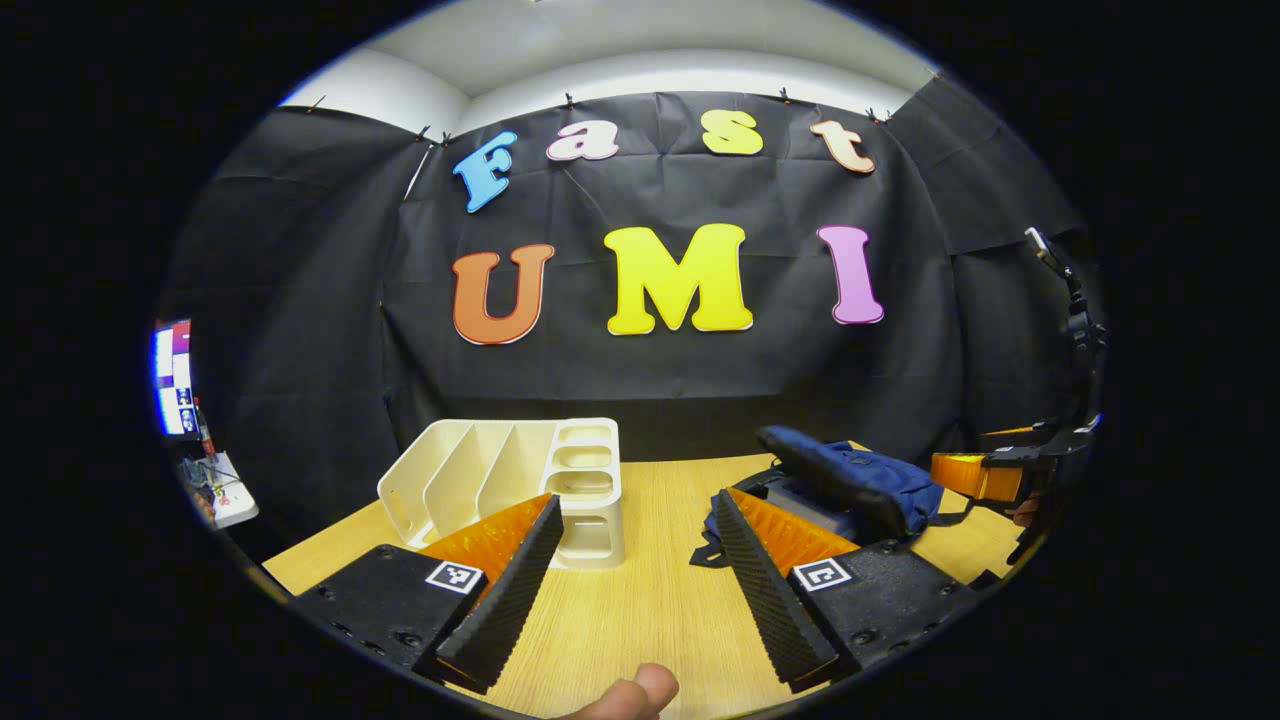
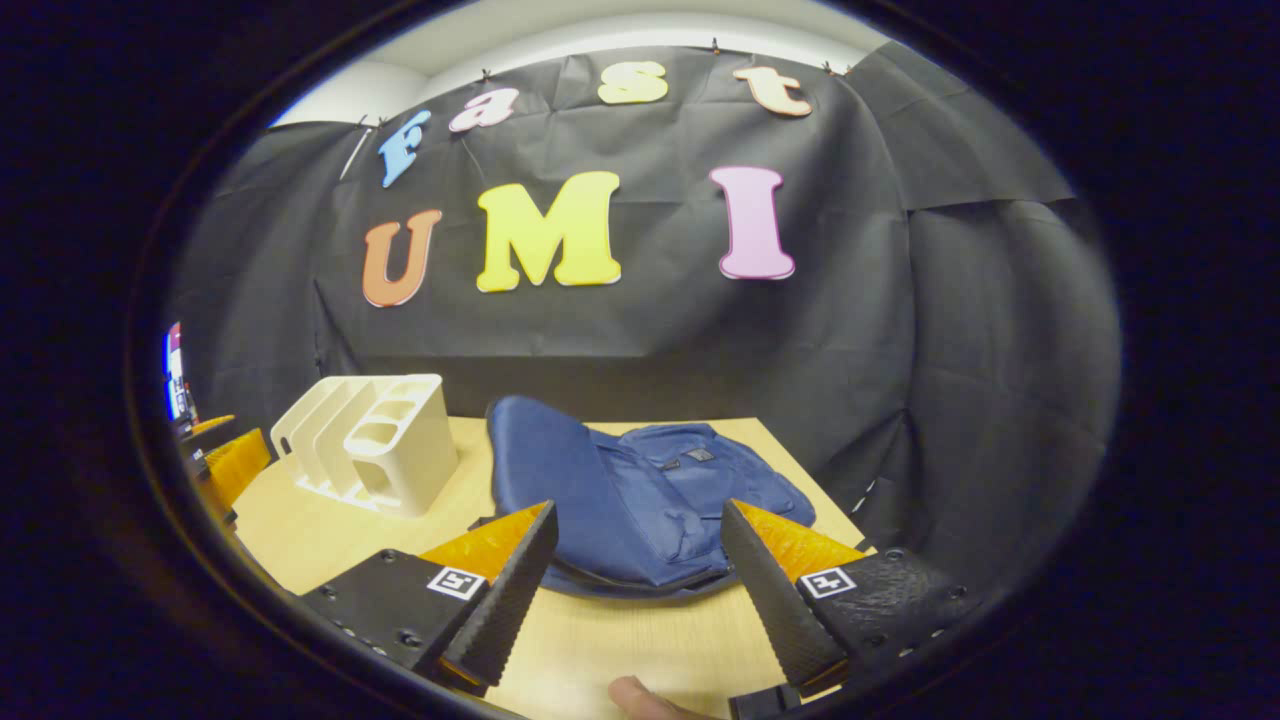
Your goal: Open the schoolbag, grab two books from the bookshelf and put them into the schoolbag.
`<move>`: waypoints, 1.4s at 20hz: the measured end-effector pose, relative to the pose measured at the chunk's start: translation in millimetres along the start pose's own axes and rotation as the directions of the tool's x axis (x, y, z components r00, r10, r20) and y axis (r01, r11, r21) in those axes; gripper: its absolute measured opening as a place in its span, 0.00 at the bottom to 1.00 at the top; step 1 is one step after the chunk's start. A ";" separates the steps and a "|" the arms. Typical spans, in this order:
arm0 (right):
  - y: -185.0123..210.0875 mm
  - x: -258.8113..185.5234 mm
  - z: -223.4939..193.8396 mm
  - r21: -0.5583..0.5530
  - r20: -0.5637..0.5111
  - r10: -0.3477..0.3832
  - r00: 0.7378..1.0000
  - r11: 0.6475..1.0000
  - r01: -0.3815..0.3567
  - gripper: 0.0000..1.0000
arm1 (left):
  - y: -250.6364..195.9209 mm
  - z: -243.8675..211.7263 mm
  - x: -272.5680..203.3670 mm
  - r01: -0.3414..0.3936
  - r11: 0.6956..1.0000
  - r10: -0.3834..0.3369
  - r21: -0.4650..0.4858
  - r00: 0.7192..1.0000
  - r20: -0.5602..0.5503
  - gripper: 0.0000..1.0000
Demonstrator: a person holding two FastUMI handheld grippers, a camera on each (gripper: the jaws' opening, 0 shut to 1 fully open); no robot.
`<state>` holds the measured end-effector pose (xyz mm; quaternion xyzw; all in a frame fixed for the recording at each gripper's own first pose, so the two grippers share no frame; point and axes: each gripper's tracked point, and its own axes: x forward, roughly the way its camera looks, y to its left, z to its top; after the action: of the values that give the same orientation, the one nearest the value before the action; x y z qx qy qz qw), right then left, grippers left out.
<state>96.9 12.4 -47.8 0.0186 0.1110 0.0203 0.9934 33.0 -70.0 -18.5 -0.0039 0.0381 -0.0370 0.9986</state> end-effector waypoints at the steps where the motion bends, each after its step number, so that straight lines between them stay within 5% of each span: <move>1: 1.0 -14.4 3.9 -0.001 0.024 0.003 1.000 1.000 -0.003 0.98 | 2.9 0.7 -5.8 0.009 1.000 -0.008 -0.025 1.000 0.002 0.96; 10: 19.5 -117.1 14.0 -0.027 0.195 0.007 0.981 1.000 -0.002 0.99 | 27.7 15.9 -55.8 0.002 1.000 -0.001 -0.003 0.998 0.060 0.96; 20: 29.5 -132.7 18.5 -0.055 0.239 -0.021 0.971 0.998 0.036 0.97 | 26.1 7.0 -77.5 0.063 0.998 -0.063 0.007 0.997 0.046 0.96; 28: 40.4 -138.4 17.3 -0.091 0.240 -0.021 0.970 0.995 0.044 0.98 | 38.5 9.2 -77.9 0.033 0.998 -0.036 0.046 0.998 0.046 0.96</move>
<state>-35.6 46.0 1.2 -0.0284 -0.0102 0.0070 0.9995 -40.9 -25.7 -3.8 0.0172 0.0136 -0.0549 0.9982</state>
